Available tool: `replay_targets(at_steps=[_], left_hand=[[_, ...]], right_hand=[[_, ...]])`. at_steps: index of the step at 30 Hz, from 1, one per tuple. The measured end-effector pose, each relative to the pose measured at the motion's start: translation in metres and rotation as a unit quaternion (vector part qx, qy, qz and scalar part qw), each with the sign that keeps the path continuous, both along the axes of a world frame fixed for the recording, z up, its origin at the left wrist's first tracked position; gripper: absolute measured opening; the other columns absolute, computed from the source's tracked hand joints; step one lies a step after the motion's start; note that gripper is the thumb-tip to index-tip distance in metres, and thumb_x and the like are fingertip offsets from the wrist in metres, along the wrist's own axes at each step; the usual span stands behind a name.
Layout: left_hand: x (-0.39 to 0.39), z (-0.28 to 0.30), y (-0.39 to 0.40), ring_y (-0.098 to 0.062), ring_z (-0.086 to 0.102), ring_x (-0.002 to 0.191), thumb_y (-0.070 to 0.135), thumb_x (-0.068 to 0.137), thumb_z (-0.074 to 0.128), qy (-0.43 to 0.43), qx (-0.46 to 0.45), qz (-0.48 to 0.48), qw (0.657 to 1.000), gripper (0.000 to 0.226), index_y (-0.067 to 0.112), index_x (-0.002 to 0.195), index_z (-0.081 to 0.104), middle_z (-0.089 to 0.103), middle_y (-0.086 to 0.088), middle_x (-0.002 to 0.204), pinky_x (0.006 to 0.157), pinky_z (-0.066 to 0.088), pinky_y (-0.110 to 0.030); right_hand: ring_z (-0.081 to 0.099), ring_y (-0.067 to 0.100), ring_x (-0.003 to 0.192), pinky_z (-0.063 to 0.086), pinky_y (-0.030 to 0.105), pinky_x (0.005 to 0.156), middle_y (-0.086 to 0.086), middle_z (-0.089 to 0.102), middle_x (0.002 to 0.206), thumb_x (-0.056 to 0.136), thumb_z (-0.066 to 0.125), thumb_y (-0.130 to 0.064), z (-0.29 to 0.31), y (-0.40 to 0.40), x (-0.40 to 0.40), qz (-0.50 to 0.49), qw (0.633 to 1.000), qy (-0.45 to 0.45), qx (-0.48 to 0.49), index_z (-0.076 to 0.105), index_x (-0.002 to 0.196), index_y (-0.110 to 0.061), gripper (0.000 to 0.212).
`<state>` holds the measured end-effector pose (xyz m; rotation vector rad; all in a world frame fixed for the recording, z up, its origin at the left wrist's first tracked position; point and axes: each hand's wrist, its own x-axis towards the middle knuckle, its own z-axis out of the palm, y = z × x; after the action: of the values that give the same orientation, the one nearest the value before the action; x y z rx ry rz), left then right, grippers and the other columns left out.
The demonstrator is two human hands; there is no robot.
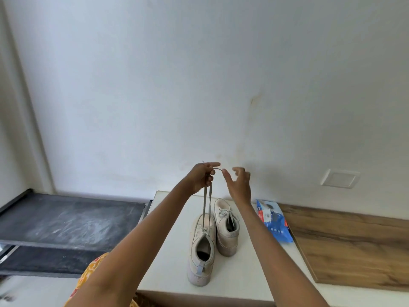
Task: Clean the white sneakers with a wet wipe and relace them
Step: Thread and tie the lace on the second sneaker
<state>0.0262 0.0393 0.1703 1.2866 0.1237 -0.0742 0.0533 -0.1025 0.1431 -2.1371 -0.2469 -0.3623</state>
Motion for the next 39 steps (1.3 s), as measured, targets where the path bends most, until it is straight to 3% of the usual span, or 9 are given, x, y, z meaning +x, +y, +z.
replay_targets(at_steps=[3, 6, 14, 19, 24, 29, 31, 35, 39], left_hand=[[0.003, -0.002, 0.000, -0.010, 0.035, 0.048, 0.001, 0.099, 0.027, 0.007, -0.032, 0.039, 0.999, 0.032, 0.010, 0.118, 0.051, 0.041, 0.000, 0.064, 0.047, 0.026, -0.020], [0.000, -0.001, 0.001, -0.015, 0.044, 0.054, -0.002, 0.097, 0.025, 0.008, -0.056, 0.054, 0.997, 0.033, 0.007, 0.119, 0.047, 0.052, -0.004, 0.070, 0.049, 0.032, -0.023], [0.007, 0.003, 0.024, -0.028, 0.056, 0.063, 0.006, 0.094, 0.025, 0.035, 0.149, 0.194, 0.969, 0.032, 0.004, 0.118, 0.046, 0.058, -0.020, 0.098, 0.059, 0.050, -0.034], [-0.001, 0.011, 0.010, -0.028, 0.065, 0.079, -0.001, 0.092, 0.026, -0.029, 0.198, 0.036, 0.979, 0.036, 0.005, 0.108, 0.058, 0.067, -0.018, 0.106, 0.079, 0.045, -0.033], [0.002, 0.007, -0.007, -0.023, 0.061, 0.075, 0.003, 0.097, 0.029, -0.009, 0.169, -0.023, 0.985, 0.032, 0.006, 0.116, 0.054, 0.064, -0.018, 0.113, 0.064, 0.049, -0.028], [-0.009, -0.017, 0.006, -0.027, 0.062, 0.057, 0.055, 0.099, 0.016, 0.072, 0.210, -0.178, 0.958, 0.062, 0.002, 0.102, 0.049, 0.062, -0.015, 0.068, 0.061, 0.054, -0.034], [-0.011, -0.028, 0.013, -0.025, 0.058, 0.058, 0.059, 0.096, 0.018, 0.104, 0.183, -0.169, 0.963, 0.063, 0.004, 0.098, 0.049, 0.058, -0.012, 0.073, 0.055, 0.053, -0.031], [-0.011, -0.037, 0.013, -0.022, 0.052, 0.056, 0.016, 0.102, 0.031, 0.128, 0.147, -0.067, 0.979, 0.021, 0.003, 0.115, 0.042, 0.054, -0.010, 0.082, 0.043, 0.048, -0.025], [-0.007, -0.044, 0.014, -0.021, 0.065, 0.063, -0.010, 0.092, 0.027, 0.124, 0.125, -0.136, 0.975, 0.037, -0.009, 0.118, 0.053, 0.063, -0.016, 0.091, 0.063, 0.058, -0.029]], right_hand=[[0.057, 0.015, 0.090, 0.047, 0.032, 0.078, 0.000, 0.059, 0.100, 0.091, 0.049, -0.051, -0.023, 0.003, -0.008, 0.155, 0.970, 0.182, 0.036, 0.057, 0.100, -0.019, 0.034], [0.061, 0.013, 0.080, 0.050, 0.027, 0.077, 0.000, 0.066, 0.083, 0.094, 0.053, -0.036, -0.036, 0.010, -0.016, 0.237, 0.951, 0.198, 0.028, 0.064, 0.083, -0.018, 0.024], [0.050, 0.015, 0.050, 0.050, 0.025, 0.053, 0.005, 0.050, 0.060, 0.098, 0.044, -0.015, -0.036, 0.012, -0.020, 0.096, 0.937, 0.236, 0.241, 0.064, 0.098, -0.001, 0.024], [0.049, 0.014, 0.049, 0.049, 0.024, 0.055, 0.003, 0.051, 0.061, 0.093, 0.052, -0.021, -0.010, 0.020, -0.029, 0.205, 0.942, 0.255, 0.075, 0.065, 0.088, -0.008, 0.019], [0.056, 0.016, 0.060, 0.051, 0.024, 0.063, 0.004, 0.059, 0.068, 0.093, 0.049, -0.020, 0.015, 0.022, -0.038, 0.310, 0.919, 0.242, 0.018, 0.062, 0.094, -0.011, 0.016], [0.055, 0.013, 0.059, 0.048, 0.020, 0.062, 0.004, 0.060, 0.070, 0.098, 0.048, -0.024, 0.016, 0.000, -0.035, 0.329, 0.916, 0.229, 0.002, 0.062, 0.086, -0.002, 0.030], [0.052, 0.009, 0.063, 0.045, 0.017, 0.063, 0.001, 0.060, 0.072, 0.094, 0.056, -0.025, 0.013, -0.009, -0.031, 0.342, 0.911, 0.228, -0.032, 0.067, 0.093, 0.002, 0.030], [0.054, 0.014, 0.066, 0.039, 0.030, 0.062, 0.001, 0.063, 0.072, 0.080, 0.071, -0.036, 0.007, -0.015, -0.020, 0.293, 0.916, 0.131, -0.239, 0.073, 0.085, -0.014, 0.023], [0.059, 0.016, 0.071, 0.041, 0.029, 0.061, -0.005, 0.066, 0.076, 0.083, 0.065, -0.029, -0.002, -0.013, -0.028, 0.182, 0.950, -0.045, -0.250, 0.062, 0.084, -0.021, 0.008]])
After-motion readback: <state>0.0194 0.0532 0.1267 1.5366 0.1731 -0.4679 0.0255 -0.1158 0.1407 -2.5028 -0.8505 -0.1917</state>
